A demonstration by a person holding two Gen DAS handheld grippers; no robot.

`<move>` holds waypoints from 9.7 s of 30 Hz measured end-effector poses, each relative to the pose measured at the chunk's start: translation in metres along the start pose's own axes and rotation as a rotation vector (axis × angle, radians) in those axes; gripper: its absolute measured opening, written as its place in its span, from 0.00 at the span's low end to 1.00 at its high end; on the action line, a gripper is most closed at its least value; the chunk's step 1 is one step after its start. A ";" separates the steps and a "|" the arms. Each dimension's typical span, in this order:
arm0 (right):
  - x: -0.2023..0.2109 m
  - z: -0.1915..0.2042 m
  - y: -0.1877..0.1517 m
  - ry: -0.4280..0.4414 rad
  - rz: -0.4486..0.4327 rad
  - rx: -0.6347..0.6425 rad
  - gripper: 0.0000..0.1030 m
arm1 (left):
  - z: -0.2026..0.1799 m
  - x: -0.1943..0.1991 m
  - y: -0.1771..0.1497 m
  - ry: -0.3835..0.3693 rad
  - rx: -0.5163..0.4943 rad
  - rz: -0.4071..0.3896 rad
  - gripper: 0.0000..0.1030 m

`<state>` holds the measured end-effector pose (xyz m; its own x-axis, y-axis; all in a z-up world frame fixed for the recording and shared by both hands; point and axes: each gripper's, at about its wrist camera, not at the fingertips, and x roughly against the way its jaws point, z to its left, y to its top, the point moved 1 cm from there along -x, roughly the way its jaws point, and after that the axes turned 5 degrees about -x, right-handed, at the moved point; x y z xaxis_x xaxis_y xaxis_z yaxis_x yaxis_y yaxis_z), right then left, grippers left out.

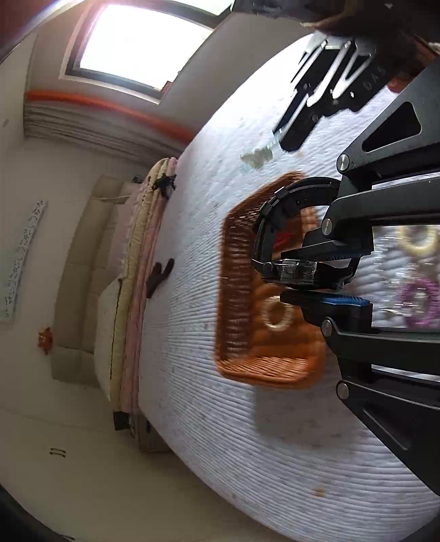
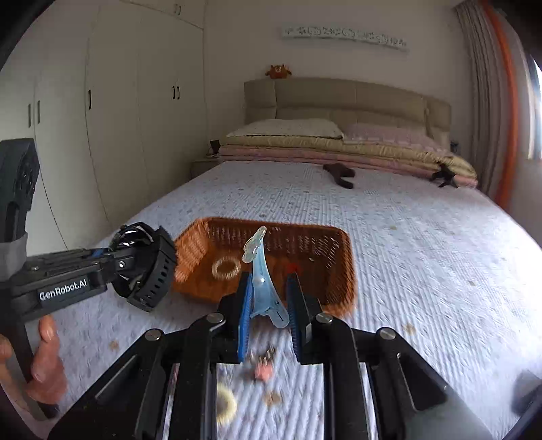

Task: Organize jewelry
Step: 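Carry the watch and clip into the basket and release both, then grasp the pink coil hair tie with the left tool while the right tool grasps the cream coil, then carry both hair ties into the basket and open both tools, then grasp the chain bracelet with the left tool while the right tool grasps the pink-tag keys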

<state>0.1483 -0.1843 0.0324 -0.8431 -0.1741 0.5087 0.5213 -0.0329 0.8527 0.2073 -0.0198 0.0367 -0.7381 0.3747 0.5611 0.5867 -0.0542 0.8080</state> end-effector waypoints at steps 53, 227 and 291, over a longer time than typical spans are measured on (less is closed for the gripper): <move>-0.022 -0.011 0.009 0.093 0.096 -0.092 0.44 | 0.020 0.045 -0.043 0.036 -0.028 -0.096 0.55; -0.035 -0.029 -0.112 -0.018 0.183 -0.152 0.40 | 0.051 0.009 -0.144 0.027 0.147 0.142 0.50; -0.020 -0.025 -0.108 -0.021 0.169 -0.134 0.25 | 0.038 0.054 -0.107 -0.215 0.099 0.039 0.09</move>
<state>0.1123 -0.2017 -0.0727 -0.7443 -0.1676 0.6464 0.6669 -0.1360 0.7327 0.1178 0.0410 -0.0263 -0.6322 0.5633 0.5320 0.6513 0.0145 0.7587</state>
